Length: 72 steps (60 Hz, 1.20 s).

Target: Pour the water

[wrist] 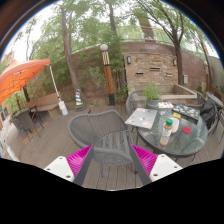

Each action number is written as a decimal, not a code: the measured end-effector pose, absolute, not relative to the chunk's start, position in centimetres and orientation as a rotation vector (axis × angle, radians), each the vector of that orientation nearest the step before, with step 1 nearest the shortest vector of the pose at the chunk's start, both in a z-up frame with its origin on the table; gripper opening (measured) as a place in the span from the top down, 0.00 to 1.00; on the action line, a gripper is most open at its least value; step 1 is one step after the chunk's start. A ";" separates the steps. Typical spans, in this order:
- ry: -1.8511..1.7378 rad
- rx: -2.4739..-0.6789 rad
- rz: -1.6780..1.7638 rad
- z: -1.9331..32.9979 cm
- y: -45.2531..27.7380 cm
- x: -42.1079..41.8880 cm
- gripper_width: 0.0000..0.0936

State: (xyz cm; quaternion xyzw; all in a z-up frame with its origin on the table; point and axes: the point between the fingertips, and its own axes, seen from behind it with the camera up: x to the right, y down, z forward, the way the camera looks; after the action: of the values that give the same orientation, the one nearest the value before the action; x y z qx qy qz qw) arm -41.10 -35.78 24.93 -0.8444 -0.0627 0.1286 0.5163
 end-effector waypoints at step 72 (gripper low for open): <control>-0.054 -1.703 -0.071 8.2 -4.1 -16.9 0.53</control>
State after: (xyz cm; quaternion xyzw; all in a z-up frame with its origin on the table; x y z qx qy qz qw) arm -16.92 -4.07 8.16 -0.7519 -0.0240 -0.0311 0.6581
